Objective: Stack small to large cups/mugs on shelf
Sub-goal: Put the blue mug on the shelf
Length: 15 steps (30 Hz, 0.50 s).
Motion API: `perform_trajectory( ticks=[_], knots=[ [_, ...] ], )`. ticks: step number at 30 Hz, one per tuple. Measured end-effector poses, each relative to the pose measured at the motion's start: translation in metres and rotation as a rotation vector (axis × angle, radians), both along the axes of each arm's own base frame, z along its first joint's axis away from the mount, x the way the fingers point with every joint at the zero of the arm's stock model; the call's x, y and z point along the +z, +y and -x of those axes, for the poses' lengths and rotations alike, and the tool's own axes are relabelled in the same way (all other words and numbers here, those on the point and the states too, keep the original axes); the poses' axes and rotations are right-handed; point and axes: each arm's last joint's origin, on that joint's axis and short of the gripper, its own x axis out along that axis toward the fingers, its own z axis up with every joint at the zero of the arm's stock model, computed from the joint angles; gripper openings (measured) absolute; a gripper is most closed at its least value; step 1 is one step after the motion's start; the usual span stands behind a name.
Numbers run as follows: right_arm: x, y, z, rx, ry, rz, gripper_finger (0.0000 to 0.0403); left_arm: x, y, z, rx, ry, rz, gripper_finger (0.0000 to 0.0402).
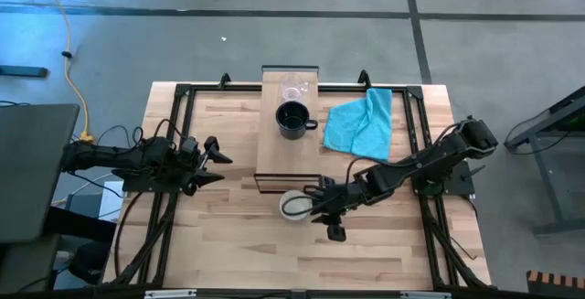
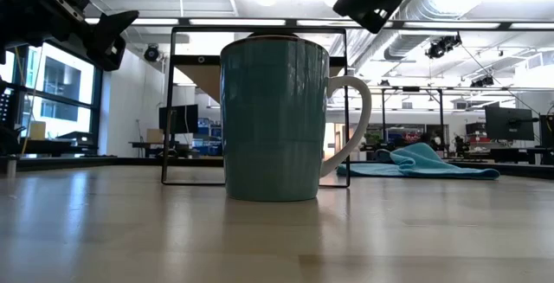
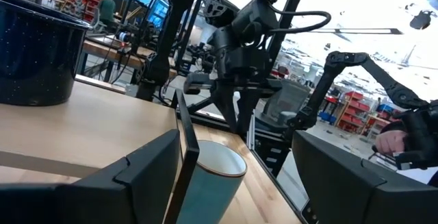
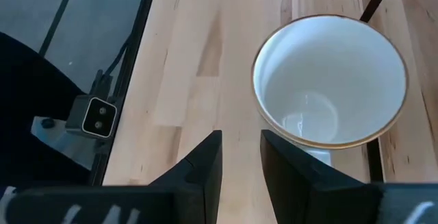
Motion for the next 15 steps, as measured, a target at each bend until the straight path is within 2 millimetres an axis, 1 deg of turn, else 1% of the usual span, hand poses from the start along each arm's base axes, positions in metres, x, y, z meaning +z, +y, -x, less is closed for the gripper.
perform_trajectory(
  ticks=[7,11,15],
  knots=[
    [0.0,-0.001,0.0,-0.009,-0.003,0.004,0.0089,0.0,0.0,0.0,-0.002,0.001,0.015,0.0271],
    [0.0,-0.005,-0.002,-0.065,0.002,-0.006,0.0089,0.0,0.0,0.0,-0.003,0.002,0.022,0.0271],
    [-0.002,-0.014,-0.003,-0.144,0.041,-0.046,0.0089,0.0,0.0,0.0,-0.003,0.002,0.022,0.0271]
  ],
)
